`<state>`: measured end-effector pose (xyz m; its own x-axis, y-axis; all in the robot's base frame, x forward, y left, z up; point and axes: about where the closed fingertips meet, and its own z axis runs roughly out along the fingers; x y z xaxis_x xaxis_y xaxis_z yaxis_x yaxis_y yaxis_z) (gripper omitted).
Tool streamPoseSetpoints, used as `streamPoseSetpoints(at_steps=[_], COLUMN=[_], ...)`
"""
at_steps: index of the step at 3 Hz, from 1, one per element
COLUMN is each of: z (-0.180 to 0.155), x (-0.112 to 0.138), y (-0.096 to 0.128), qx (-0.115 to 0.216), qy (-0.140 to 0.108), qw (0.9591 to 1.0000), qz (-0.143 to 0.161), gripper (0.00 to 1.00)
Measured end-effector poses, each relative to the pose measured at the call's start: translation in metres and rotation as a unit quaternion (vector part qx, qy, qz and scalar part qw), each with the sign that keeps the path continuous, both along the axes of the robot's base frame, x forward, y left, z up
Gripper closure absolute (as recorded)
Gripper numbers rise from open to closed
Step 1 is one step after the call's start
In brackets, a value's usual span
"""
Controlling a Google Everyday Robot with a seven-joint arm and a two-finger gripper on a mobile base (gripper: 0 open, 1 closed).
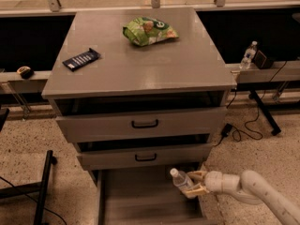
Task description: Place blue plastic bottle into bottom drawer
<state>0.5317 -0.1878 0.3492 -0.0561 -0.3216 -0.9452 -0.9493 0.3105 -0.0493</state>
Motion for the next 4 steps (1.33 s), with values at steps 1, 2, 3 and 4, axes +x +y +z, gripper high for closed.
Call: streamPoseSetpoints(at_steps=[1, 2, 3, 4], z=[-0.049, -0.082, -0.1, -0.12], x=[0.011, 0.016, 0.017, 0.011], y=[0.011, 0.019, 0.037, 0.052], qx=[-0.036, -0.093, -0.163, -0.2], qy=[-0.009, -0.017, -0.037, -0.039], qw=[0.999, 0.9942, 0.9825, 0.9729], qz=[0.027, 0.051, 0.082, 0.109], gripper=[1.0, 1.0, 1.0, 0.81])
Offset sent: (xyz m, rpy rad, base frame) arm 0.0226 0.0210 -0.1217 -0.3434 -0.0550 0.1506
